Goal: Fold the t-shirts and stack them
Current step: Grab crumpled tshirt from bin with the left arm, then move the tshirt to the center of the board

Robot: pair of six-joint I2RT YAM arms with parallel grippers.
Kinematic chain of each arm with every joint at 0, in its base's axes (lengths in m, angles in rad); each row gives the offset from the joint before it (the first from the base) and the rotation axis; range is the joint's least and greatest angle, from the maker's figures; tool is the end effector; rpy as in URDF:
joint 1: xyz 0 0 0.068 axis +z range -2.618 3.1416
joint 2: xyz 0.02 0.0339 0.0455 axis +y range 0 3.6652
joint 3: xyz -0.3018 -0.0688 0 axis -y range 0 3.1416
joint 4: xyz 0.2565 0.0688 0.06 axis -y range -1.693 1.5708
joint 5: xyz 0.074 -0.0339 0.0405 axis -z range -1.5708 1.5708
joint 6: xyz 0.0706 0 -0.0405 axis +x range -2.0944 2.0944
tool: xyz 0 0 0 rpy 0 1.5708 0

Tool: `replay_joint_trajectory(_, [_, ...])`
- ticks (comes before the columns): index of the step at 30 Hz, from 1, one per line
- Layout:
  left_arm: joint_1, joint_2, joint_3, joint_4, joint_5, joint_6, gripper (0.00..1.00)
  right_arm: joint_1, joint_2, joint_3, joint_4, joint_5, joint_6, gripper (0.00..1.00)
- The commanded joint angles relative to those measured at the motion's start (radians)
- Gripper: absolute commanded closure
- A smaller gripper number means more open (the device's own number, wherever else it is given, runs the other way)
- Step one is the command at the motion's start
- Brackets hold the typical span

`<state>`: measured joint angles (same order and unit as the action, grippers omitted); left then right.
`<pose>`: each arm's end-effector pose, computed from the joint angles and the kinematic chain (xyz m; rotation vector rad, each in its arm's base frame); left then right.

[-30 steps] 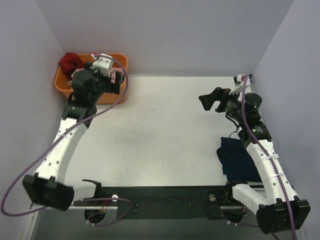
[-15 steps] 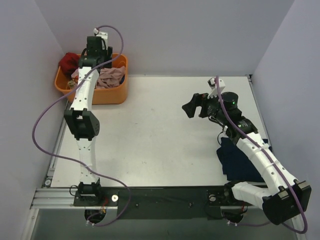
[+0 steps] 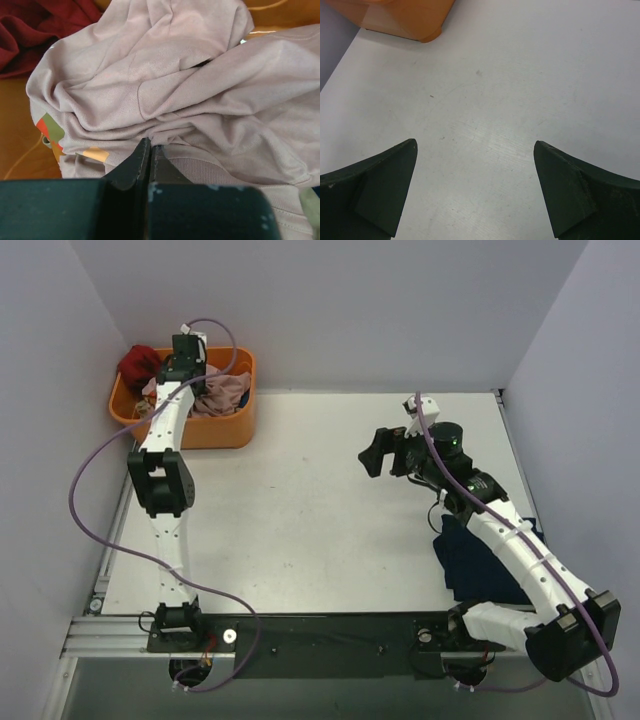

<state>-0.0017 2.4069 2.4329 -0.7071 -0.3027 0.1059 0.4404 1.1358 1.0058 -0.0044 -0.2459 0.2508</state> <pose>0.6087 0.0200 0.2934 -0.0422 2.2445 0.3966 0.2605 0.1418 0.3943 -0.3527 1.7189 0.7193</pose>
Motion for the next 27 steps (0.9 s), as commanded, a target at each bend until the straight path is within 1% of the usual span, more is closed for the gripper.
replay_joint_trajectory(1, [0.028,-0.126,-0.005,0.107,0.053,-0.038,1.00,0.011,0.013,0.059,0.007,0.026,-0.027,0.05])
replay_joint_trajectory(5, [0.026,-0.218,0.110,0.034,0.140,-0.044,1.00,0.021,-0.005,0.068,0.007,0.034,-0.033,0.05])
replay_joint_trajectory(7, [0.028,-0.316,0.161,0.021,0.180,-0.048,1.00,0.030,-0.013,0.079,0.007,0.051,-0.033,0.05])
replay_joint_trajectory(8, [0.026,-0.346,0.172,0.018,0.203,-0.048,1.00,0.034,-0.011,0.086,-0.018,0.059,-0.031,0.05])
replay_joint_trajectory(11, [0.017,-0.492,0.215,0.018,0.267,-0.034,1.00,0.061,-0.013,0.128,-0.022,0.066,-0.031,0.05])
replay_joint_trajectory(12, [0.011,-0.509,0.235,-0.008,0.302,-0.026,1.00,0.066,-0.013,0.138,-0.022,0.065,-0.036,0.05])
replay_joint_trajectory(14, [0.011,-0.551,0.331,-0.064,0.377,-0.015,1.00,0.090,-0.004,0.180,-0.022,0.059,-0.053,0.05])
replay_joint_trajectory(15, [-0.024,-0.581,0.378,-0.093,0.388,-0.011,1.00,0.110,0.004,0.210,-0.022,0.056,-0.059,0.05])
replay_joint_trajectory(17, [-0.058,-0.620,0.452,-0.124,0.404,-0.006,1.00,0.139,0.015,0.258,-0.023,0.047,-0.080,0.05])
replay_joint_trajectory(19, [-0.082,-0.632,0.534,-0.161,0.450,-0.011,1.00,0.159,0.018,0.299,-0.025,0.027,-0.091,0.05])
replay_joint_trajectory(20, [-0.089,-0.634,0.566,-0.175,0.502,-0.024,1.00,0.162,0.018,0.309,-0.019,0.017,-0.087,0.05])
replay_joint_trajectory(21, [-0.098,-0.644,0.574,-0.195,0.531,-0.037,1.00,0.164,0.018,0.329,-0.020,-0.004,-0.079,0.05])
replay_joint_trajectory(23, [-0.109,-0.654,0.560,-0.216,0.658,-0.080,1.00,0.164,0.013,0.347,-0.020,-0.027,-0.052,0.05])
replay_joint_trajectory(25, [-0.122,-0.663,0.508,-0.221,0.732,-0.161,1.00,0.164,-0.005,0.350,-0.022,-0.036,-0.024,0.05])
replay_joint_trajectory(26, [-0.135,-0.663,0.455,-0.221,0.757,-0.178,1.00,0.161,-0.014,0.347,-0.025,-0.036,-0.019,0.05])
replay_joint_trajectory(27, [-0.173,-0.669,0.422,-0.226,0.792,-0.179,1.00,0.153,-0.033,0.344,-0.034,-0.038,-0.004,0.05])
